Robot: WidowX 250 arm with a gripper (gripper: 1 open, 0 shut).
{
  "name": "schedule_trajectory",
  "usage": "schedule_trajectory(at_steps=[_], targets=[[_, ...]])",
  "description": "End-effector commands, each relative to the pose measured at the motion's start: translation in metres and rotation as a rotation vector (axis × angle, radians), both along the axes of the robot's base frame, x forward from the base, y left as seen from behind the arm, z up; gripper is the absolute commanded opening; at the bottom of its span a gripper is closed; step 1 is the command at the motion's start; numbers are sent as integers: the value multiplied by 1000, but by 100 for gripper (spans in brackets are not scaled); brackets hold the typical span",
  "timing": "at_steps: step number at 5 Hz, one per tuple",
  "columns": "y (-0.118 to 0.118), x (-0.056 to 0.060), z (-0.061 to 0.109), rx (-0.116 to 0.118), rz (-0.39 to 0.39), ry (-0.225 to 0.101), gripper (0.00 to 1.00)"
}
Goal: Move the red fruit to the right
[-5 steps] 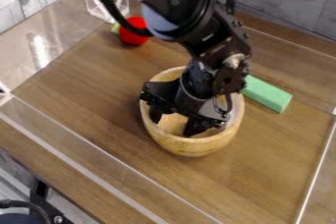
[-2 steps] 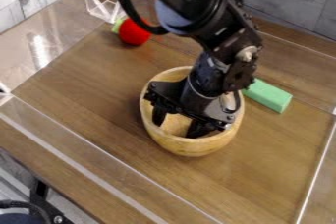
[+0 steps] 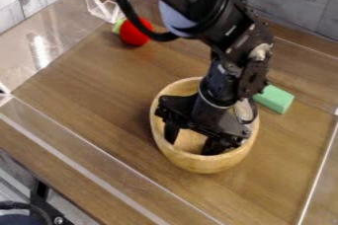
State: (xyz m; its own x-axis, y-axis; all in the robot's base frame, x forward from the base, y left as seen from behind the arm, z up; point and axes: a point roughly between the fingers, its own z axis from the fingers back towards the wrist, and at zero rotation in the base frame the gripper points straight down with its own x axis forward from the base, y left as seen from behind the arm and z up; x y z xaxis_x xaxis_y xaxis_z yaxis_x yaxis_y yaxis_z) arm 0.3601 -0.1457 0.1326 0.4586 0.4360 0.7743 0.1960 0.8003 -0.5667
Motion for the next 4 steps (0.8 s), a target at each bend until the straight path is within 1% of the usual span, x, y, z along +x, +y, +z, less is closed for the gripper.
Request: schedule_trajectory(at_steps=[1,4], targets=[[-6,-16,-15,23,-45,52,0],[12,-19,-20,27,-41,66,0]])
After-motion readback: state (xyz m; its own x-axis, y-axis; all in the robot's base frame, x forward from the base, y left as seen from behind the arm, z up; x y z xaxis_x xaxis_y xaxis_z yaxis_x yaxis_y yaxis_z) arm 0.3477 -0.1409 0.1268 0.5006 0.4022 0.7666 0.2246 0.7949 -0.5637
